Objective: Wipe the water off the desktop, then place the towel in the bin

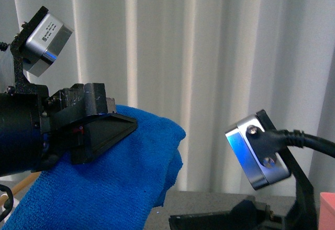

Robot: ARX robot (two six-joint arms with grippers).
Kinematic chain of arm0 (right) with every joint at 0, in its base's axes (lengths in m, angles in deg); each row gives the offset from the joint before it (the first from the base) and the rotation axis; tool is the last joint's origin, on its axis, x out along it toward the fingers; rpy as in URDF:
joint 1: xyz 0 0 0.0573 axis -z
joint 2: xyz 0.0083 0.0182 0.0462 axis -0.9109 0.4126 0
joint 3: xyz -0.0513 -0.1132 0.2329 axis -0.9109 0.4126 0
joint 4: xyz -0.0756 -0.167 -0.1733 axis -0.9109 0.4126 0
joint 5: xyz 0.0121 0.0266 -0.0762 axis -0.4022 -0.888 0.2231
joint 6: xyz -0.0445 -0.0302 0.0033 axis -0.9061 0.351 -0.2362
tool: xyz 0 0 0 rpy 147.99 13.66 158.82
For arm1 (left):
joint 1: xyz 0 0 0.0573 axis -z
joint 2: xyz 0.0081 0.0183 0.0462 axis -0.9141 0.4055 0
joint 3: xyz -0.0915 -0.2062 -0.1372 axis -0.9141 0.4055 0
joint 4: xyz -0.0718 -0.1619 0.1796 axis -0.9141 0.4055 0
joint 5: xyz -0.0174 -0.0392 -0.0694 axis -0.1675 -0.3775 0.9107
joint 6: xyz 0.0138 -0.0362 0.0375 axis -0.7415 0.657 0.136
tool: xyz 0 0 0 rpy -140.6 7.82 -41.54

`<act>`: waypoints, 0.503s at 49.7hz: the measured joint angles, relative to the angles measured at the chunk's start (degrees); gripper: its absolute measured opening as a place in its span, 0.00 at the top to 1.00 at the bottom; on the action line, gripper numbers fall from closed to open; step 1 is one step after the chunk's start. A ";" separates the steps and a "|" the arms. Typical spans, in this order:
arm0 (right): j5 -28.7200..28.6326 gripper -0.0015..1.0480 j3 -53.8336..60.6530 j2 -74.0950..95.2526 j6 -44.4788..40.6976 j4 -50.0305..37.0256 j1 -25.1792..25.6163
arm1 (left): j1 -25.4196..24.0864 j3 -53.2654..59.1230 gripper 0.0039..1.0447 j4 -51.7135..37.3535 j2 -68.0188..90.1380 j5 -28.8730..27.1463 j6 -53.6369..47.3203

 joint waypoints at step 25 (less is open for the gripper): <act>3.58 0.08 -11.58 10.08 8.24 -3.04 -1.53 | 0.00 0.00 0.96 0.00 0.00 0.00 0.00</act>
